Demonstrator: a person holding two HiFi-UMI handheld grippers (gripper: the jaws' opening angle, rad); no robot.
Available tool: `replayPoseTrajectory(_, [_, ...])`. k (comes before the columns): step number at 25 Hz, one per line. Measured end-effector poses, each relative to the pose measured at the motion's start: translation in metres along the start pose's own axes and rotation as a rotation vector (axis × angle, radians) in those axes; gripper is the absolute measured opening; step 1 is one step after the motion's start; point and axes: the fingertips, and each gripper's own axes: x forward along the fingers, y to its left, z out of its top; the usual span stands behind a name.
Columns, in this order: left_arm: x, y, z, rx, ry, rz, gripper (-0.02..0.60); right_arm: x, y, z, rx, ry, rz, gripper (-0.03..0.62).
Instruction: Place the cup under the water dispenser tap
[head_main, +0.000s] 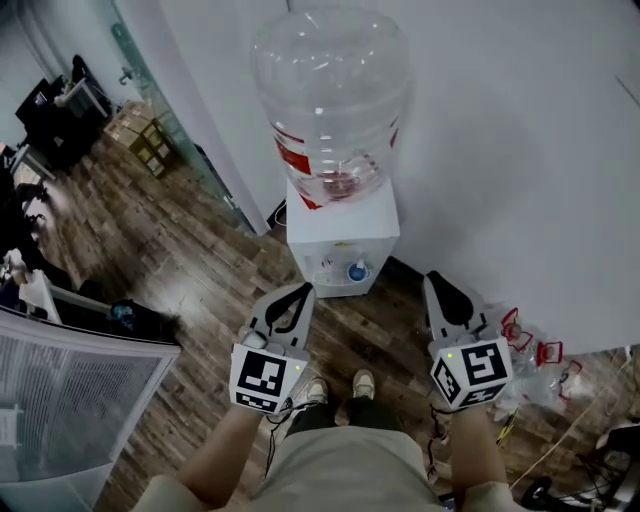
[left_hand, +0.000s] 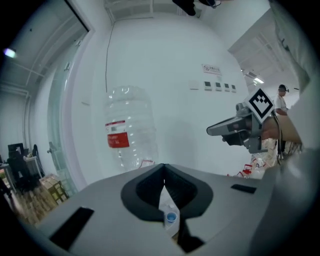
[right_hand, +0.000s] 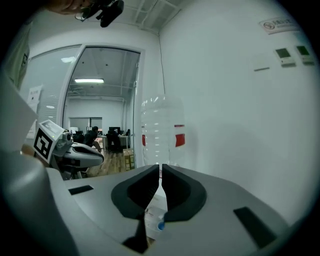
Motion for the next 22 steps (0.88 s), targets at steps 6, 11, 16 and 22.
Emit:
replayPoseTrajectory(6, [-0.034, -0.006, 0.08, 0.255, -0.172, 0.051, 0.006, -0.034, 0.024, 0.06, -0.096, -0.083, 0.042, 0.008])
replayPoseTrajectory(11, [-0.059, -0.005, 0.103, 0.17, -0.229, 0.059, 0.006, -0.05, 0.051, 0.081, -0.15, -0.087, 0.093, 0.008])
replayPoseTrajectory(16, [-0.075, -0.001, 0.101, 0.083, -0.222, 0.092, 0.006, -0.064, 0.065, 0.091, -0.084, -0.138, 0.135, 0.006])
replayPoseTrajectory(22, [-0.085, -0.002, 0.098, 0.007, -0.206, 0.083, 0.006, -0.069, 0.067, 0.103, -0.066, -0.164, 0.166, 0.006])
